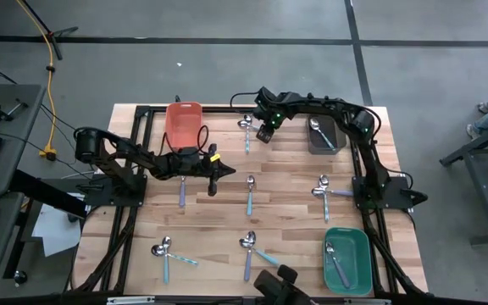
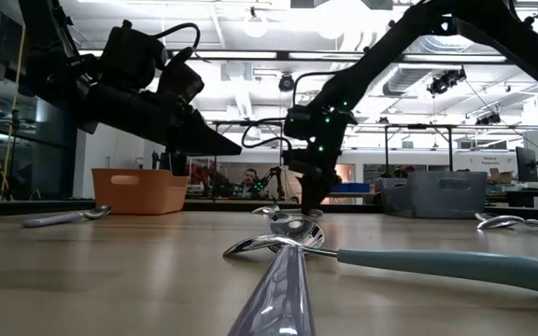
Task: Sort silverware by color (type)
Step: Put the blue spoon into the orange bin
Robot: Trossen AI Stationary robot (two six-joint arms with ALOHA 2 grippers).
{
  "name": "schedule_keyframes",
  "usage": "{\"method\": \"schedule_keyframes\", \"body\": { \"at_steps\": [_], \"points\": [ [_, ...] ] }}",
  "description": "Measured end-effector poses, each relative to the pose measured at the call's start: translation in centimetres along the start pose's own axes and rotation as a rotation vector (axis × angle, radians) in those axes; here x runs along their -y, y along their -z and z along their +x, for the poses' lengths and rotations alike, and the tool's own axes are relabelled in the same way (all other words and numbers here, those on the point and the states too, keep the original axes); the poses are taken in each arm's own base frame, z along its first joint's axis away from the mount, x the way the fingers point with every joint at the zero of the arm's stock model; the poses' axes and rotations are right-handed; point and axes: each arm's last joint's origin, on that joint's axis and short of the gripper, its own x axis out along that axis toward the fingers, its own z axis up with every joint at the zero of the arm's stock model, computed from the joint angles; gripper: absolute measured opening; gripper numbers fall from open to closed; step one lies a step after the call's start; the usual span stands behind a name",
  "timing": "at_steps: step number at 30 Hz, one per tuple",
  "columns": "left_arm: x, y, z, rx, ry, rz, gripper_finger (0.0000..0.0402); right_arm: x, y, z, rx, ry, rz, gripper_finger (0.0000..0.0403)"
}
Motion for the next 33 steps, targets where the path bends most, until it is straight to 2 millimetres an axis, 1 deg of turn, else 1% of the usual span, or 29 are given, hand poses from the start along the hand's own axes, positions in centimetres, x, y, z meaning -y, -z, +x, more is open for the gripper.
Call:
{"method": "schedule_keyframes", "body": {
  "at_steps": [5,9,12,15,16,18,20,22,25,27,30,33],
  "points": [
    [-0.1,-0.1,0.0,0.006,-0.028,-0.023,0.0000,-0.1,0.1,-0.1,-0.004,-0.015,-0.023,0.0021],
    [-0.1,-0.1,0.0,0.006,-0.031,-0.023,0.0000,-0.3,0.0,-0.6,0.008,-0.002,-0.049,0.0023],
    [-0.1,-0.1,0.0,0.008,-0.031,-0.023,0.0000,-0.6,0.0,-2.0,0.021,-0.003,-0.055,0.0030],
    [-0.1,-0.2,0.0,0.022,-0.032,-0.023,0.0000,-1.3,-0.8,-4.3,0.124,0.008,-0.071,0.0022],
    [-0.1,-0.3,0.0,0.025,-0.033,-0.023,0.0000,-1.6,-0.9,-4.8,0.165,0.009,-0.078,0.0018],
    [-0.1,-0.3,0.0,0.026,-0.035,-0.024,0.0000,-2.5,-0.6,-5.0,0.230,-0.011,-0.088,0.0016],
    [-0.1,-0.3,0.0,0.030,-0.035,-0.025,0.0000,-3.5,0.2,-5.1,0.306,-0.046,-0.092,0.0016],
    [-0.1,-0.5,0.0,0.050,-0.036,-0.041,0.0000,-4.5,1.1,-5.4,0.423,-0.079,-0.093,0.0016],
    [-0.1,-0.9,-0.6,0.150,-0.024,-0.060,0.0000,-6.1,3.3,-5.3,0.575,-0.120,-0.091,0.0016],
    [-0.2,-1.2,-1.2,0.234,-0.028,-0.071,0.0000,-7.3,4.8,-5.6,0.692,-0.161,-0.113,0.0016],
    [-0.9,-1.9,-1.9,0.344,-0.047,-0.125,0.0000,-9.0,6.5,-6.6,0.866,-0.204,-0.195,0.0017],
    [-1.7,-2.2,-2.1,0.390,-0.068,-0.176,0.0002,-10.6,8.3,-7.1,0.982,-0.215,-0.301,0.0017]
  ]
}}
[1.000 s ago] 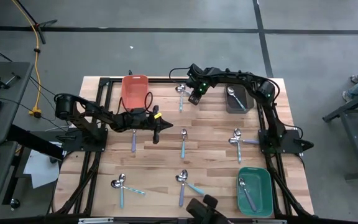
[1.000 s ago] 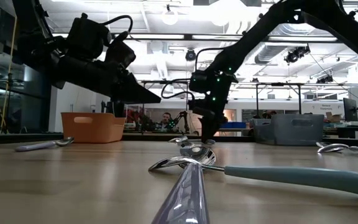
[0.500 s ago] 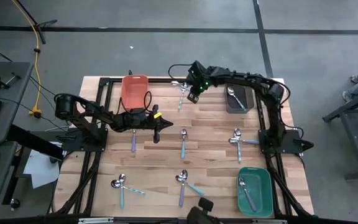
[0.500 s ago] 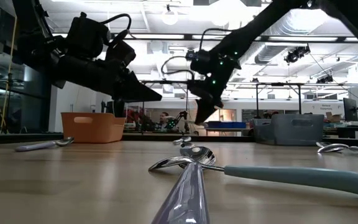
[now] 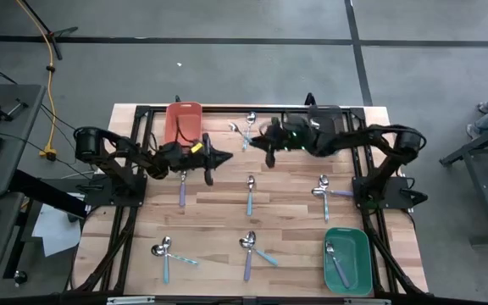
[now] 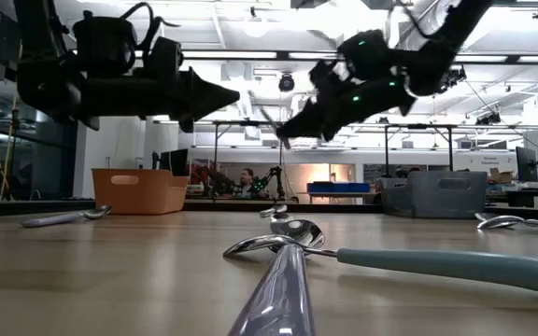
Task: Sort silverware by color (type)
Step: Put the blue spoon into the orange bin
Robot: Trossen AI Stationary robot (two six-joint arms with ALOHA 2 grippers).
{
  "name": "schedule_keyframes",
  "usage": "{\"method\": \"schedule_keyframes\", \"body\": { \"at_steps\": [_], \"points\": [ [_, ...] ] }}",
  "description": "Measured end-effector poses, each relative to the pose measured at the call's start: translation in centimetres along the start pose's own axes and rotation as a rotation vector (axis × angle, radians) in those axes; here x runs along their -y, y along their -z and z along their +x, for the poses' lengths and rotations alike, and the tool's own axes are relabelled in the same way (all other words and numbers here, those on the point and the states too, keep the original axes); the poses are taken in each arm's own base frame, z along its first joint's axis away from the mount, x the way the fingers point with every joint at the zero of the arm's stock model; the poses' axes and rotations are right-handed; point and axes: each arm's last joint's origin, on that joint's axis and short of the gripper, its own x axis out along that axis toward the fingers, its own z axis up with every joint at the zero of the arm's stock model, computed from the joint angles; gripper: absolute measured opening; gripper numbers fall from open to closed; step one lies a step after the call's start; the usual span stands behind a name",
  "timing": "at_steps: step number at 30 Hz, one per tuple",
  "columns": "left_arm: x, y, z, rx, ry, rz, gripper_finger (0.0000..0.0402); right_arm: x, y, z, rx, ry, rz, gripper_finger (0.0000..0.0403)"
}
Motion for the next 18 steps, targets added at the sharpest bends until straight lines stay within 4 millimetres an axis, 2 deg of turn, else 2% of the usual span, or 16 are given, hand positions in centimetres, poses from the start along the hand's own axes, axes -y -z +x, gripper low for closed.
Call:
{"method": "schedule_keyframes", "body": {
  "at_steps": [4,12,18],
  "points": [
    [-0.2,-0.5,0.6,0.024,0.001,0.030,0.0018,-1.8,-1.1,-1.1,0.159,-0.032,-0.087,0.0018],
    [0.6,-2.8,3.2,0.112,0.088,0.049,0.0092,-3.7,-1.6,-0.9,0.219,-0.080,-0.172,0.0018],
    [0.4,-3.4,4.0,0.113,0.072,0.048,0.0142,-4.3,-1.9,-1.0,0.259,-0.093,-0.185,0.0018]
  ]
}}
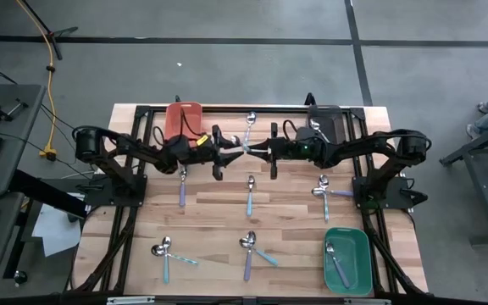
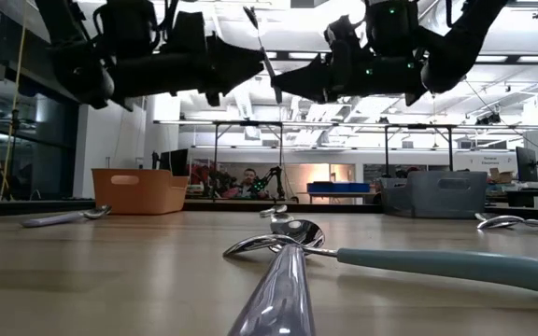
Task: Sort silverware by color (type)
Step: Put the blue spoon into the orange bin
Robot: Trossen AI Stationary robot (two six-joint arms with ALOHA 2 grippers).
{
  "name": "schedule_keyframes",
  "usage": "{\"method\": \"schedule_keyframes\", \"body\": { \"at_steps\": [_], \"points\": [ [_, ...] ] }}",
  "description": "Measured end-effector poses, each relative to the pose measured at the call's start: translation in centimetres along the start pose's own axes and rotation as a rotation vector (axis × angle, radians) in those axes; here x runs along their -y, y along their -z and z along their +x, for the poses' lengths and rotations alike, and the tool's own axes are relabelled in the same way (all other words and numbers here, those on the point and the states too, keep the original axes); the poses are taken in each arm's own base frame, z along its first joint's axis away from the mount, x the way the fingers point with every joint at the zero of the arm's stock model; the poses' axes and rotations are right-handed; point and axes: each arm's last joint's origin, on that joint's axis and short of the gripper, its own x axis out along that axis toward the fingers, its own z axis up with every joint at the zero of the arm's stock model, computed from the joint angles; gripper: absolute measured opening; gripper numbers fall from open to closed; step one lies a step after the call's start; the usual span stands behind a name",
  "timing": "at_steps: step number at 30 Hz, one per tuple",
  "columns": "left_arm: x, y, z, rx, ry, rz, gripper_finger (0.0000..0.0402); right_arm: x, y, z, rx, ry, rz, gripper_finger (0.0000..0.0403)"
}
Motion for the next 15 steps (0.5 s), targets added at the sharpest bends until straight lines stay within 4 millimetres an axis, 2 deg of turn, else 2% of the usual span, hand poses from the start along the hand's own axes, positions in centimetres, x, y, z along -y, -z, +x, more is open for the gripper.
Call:
{"method": "schedule_keyframes", "body": {
  "at_steps": [7,15],
  "points": [
    [0.65,-0.64,0.20,0.059,0.057,0.042,0.0153,-0.01,0.09,0.00,-0.009,-0.004,-0.002,0.0018],
    [0.76,-1.10,0.50,0.090,0.065,0.053,0.0126,-0.06,0.37,-0.01,-0.037,-0.008,0.001,0.0018]
  ]
}}
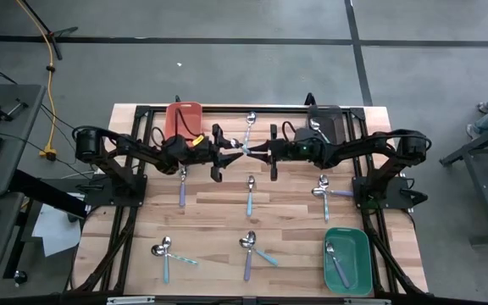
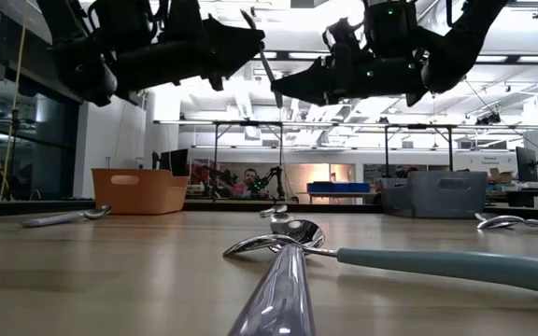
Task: Sort silverware by color (type)
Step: Put the blue spoon into the orange bin
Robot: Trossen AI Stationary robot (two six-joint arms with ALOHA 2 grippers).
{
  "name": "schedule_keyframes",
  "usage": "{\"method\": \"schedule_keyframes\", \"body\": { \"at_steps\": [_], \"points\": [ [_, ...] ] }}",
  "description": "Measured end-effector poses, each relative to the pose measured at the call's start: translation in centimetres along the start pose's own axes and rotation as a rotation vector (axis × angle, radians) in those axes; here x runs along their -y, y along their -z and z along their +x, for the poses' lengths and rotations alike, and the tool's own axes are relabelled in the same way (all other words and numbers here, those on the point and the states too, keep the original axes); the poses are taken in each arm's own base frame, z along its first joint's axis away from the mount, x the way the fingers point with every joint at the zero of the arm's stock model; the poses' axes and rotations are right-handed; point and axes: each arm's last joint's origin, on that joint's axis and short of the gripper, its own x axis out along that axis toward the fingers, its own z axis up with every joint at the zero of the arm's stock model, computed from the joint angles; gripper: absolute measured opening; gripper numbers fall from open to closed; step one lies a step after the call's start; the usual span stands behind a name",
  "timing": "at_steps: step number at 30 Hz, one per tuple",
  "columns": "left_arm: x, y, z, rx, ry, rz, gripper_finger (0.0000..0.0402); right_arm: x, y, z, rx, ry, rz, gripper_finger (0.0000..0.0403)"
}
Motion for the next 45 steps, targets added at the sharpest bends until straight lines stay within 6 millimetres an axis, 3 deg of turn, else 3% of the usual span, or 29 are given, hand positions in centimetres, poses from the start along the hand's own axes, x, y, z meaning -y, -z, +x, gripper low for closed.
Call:
{"method": "schedule_keyframes", "body": {
  "at_steps": [6,12,17,25,32,39,45],
  "points": [
    [-0.2,-0.3,1.0,-0.016,0.000,0.039,0.0085,0.0,0.0,0.0,-0.004,0.000,0.001,0.0018],
    [-0.2,-0.3,1.3,-0.036,0.012,0.108,0.0013,-0.1,0.1,0.0,-0.009,-0.013,-0.001,0.0019],
    [-0.6,-0.2,1.3,-0.046,0.010,0.113,0.0009,-0.1,0.2,0.0,-0.021,-0.006,-0.009,0.0034],
    [-1.8,-1.0,0.8,-0.078,-0.030,0.111,0.0006,0.3,0.3,0.0,-0.044,0.084,0.021,0.0093],
    [-4.3,-4.0,-1.7,-0.307,-0.156,0.093,0.0005,0.6,0.6,-0.1,-0.084,0.176,0.025,0.0113],
    [-7.1,-6.7,-6.4,-0.721,-0.505,-0.012,0.0005,1.1,0.8,-0.2,-0.098,0.180,0.032,0.0114],
    [-9.7,-6.4,-8.7,-0.924,-0.788,-0.067,0.0004,1.2,0.9,-0.3,-0.098,0.179,0.049,0.0114]
  ]
}}
